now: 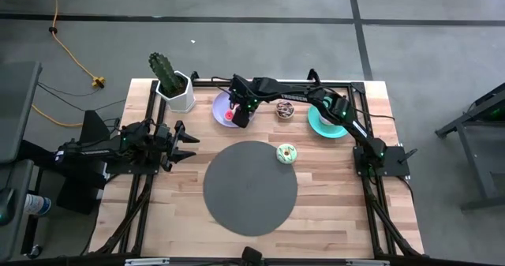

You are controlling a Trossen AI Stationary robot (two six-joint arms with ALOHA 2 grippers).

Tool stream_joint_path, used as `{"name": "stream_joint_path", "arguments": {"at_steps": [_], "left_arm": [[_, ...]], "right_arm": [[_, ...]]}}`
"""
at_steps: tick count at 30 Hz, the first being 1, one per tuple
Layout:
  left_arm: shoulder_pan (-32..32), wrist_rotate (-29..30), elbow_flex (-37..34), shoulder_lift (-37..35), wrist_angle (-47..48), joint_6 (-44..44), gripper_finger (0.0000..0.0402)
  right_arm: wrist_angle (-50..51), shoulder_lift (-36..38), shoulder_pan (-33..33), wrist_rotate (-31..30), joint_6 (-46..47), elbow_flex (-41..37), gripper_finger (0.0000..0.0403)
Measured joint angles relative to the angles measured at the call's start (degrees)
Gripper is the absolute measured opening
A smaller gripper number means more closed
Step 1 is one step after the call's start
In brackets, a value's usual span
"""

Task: Pick & Place donuts
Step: Put the small brown and white doughnut on the purple plate, then put the large light blue doughnut on the blue plate

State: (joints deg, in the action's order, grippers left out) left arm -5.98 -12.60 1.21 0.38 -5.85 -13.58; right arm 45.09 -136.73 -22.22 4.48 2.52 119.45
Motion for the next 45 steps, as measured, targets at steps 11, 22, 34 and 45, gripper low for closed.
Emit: {"name": "stream_joint_path", "arguments": {"at_steps": [11,22,34,45], "left_arm": [[0.0,0.0,0.0,0.0,0.0,0.0,0.023],[0.0,0.0,0.0,0.0,0.0,0.0,0.023],[0.0,0.0,0.0,0.0,0.0,0.0,0.023],[0.0,0.0,0.0,0.0,0.0,0.0,0.023]], "right_arm": [[2.9,0.0,0.0,-0.9,0.0,0.0,0.0227],[4.3,0.0,-0.3,-2.6,0.1,0.0,0.0255],[0.6,0.0,-0.3,-4.8,-2.2,0.0,0.0304],[4.8,0.2,-0.7,-8.0,-3.0,4.1,0.0308]]}}
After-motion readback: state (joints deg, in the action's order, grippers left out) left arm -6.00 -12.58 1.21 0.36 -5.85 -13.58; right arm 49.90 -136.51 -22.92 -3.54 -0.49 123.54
